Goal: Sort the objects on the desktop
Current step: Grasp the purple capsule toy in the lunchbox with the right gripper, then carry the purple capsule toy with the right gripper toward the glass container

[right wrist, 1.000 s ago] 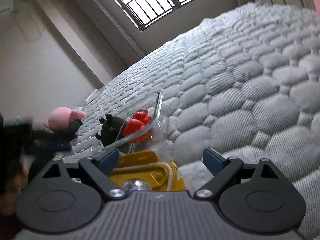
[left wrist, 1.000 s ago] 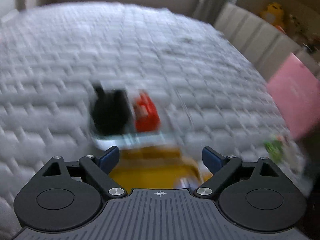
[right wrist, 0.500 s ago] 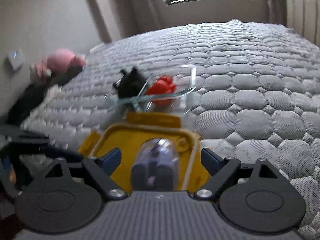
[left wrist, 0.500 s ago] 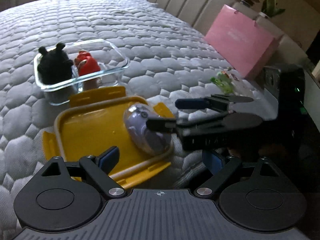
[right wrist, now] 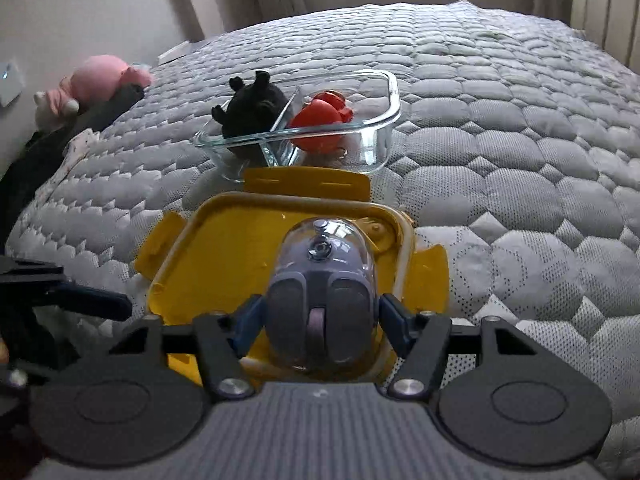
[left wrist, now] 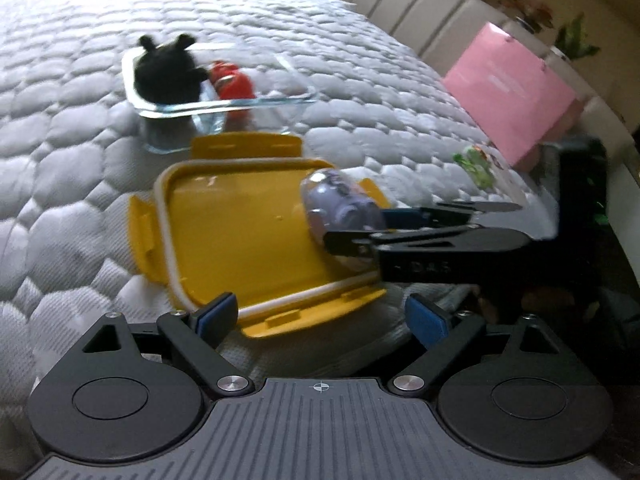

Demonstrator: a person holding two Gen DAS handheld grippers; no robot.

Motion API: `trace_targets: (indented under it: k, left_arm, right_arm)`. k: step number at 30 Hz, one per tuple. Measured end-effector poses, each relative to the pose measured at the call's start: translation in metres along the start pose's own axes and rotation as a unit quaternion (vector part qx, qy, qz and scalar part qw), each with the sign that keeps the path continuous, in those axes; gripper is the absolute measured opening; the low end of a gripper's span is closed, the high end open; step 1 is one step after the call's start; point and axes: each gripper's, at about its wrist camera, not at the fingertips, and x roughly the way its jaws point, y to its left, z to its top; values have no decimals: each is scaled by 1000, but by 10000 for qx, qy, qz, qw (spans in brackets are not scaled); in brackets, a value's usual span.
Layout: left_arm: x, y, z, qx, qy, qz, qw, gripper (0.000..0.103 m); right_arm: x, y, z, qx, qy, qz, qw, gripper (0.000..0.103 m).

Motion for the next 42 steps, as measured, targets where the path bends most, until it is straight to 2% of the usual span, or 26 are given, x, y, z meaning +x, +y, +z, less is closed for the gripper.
trace_targets:
  k: [3,7,9,11,13,15,16,17,18,20,21,27,29,30,32,35,38,42]
  left_arm:
    - [4,10,3,-242,37,-8,9997,94]
    - [8,17,5,-394,97,-41,9992,95]
    - [9,17,6,-365,111,-91,9992,95]
    - [11,15,7,-322,127,-136,9993,95]
    - [14,11,7,-266,155,-148,9994,95]
    - [16,7,8,-209,184,-160,9995,95]
    - [17,5,8,-181,198,-166,9995,95]
    - [19,3,8,-152,212,-171,9995,95]
    - [20,1,8,-124,227,-177,9995,95]
    - [23,-3,8,-67,255,-189,9995,95]
    - [23,-3,8,-76,253,-179,9995,95]
    - [23,10,9,-339,216,-123,9991,97]
    - [24,11,9,-396,219,-145,9989,98]
    - [24,11,9,-392,217,-150,9989,98]
    - [23,9,9,-312,221,-163,9991,98]
    - [26,5,8,-186,282,-303,9990,98]
    - [32,-3,9,-83,410,-497,9979,98]
    - [37,-18,9,107,494,-415,9979,98]
  right_arm:
    - [0,4,2,-219,-49,-99,9997,65]
    - [-2,7,15,-600,92,-69,9981,65]
    - [-18,1,34,-443,-269,79,9986,63]
    - [-34,-5,56,-220,-711,242,9969,71]
    - [-39,-7,82,-34,-1020,307,9943,72]
    - [-25,-5,109,-70,-1071,177,9941,68]
    - [-9,-4,119,-93,-948,170,9953,66]
    - [7,-3,130,-115,-826,163,9964,59]
    - [23,-3,139,-119,-705,148,9973,48]
    - [55,-7,147,22,-481,43,9988,39]
    - [68,-9,150,106,-380,31,9992,38]
    - [90,-35,141,957,-85,989,9904,42]
    - [72,-41,137,1042,-197,1140,9878,44]
    - [58,-42,135,949,-311,1113,9888,51]
    - [27,-43,125,614,-556,963,9919,59]
    - [-15,-36,95,-30,-714,404,9966,74]
    - [-35,-23,56,-504,-558,-29,9972,76]
    - [-29,3,18,-1068,-356,-342,9931,76]
